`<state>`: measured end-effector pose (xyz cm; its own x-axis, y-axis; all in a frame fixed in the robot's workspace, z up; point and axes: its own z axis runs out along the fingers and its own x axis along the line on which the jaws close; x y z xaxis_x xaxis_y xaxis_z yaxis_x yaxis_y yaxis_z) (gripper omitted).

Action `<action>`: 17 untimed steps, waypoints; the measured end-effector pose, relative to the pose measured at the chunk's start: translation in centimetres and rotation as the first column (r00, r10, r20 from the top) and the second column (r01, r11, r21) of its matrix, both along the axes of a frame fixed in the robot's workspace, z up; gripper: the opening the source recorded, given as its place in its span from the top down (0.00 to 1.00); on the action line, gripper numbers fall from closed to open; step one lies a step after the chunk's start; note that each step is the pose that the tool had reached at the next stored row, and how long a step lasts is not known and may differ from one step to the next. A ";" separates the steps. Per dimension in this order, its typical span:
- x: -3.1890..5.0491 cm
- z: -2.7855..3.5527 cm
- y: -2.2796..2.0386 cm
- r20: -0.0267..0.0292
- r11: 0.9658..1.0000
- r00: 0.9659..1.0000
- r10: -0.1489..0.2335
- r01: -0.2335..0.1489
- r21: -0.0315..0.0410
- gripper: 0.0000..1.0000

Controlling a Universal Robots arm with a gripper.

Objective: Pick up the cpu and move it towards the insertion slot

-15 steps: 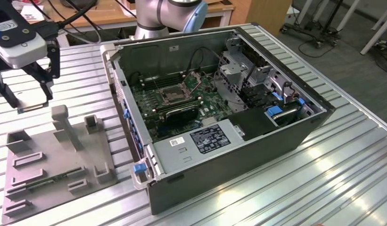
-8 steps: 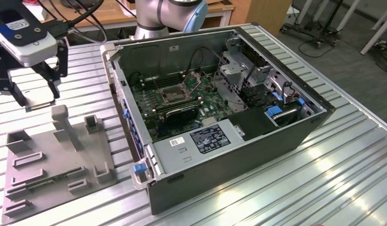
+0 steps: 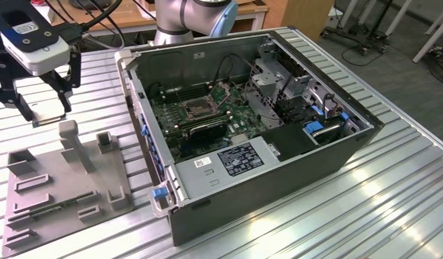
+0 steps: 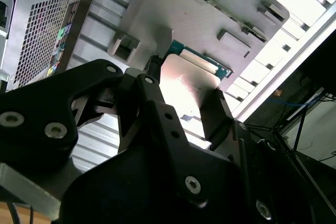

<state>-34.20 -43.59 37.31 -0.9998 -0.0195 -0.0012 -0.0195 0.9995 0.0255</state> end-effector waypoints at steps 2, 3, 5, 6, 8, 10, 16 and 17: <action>0.00 0.00 0.00 0.000 1.000 1.000 0.000 0.000 0.000 0.46; 0.03 0.00 0.00 0.000 1.000 1.000 0.000 0.000 0.000 0.46; 0.13 0.00 0.00 0.000 1.000 1.000 0.000 0.000 0.000 0.46; 0.17 0.00 0.00 0.000 1.000 1.000 0.000 0.000 0.000 0.46; 0.24 -0.01 0.00 0.000 1.000 1.000 0.000 0.000 0.000 0.46; 0.29 0.00 0.00 0.000 1.000 1.000 0.000 0.000 0.000 0.46; 1.00 0.00 0.00 0.000 1.000 1.000 0.000 0.000 0.000 0.46; 1.19 0.00 0.00 0.000 1.000 1.000 0.000 0.000 0.000 0.46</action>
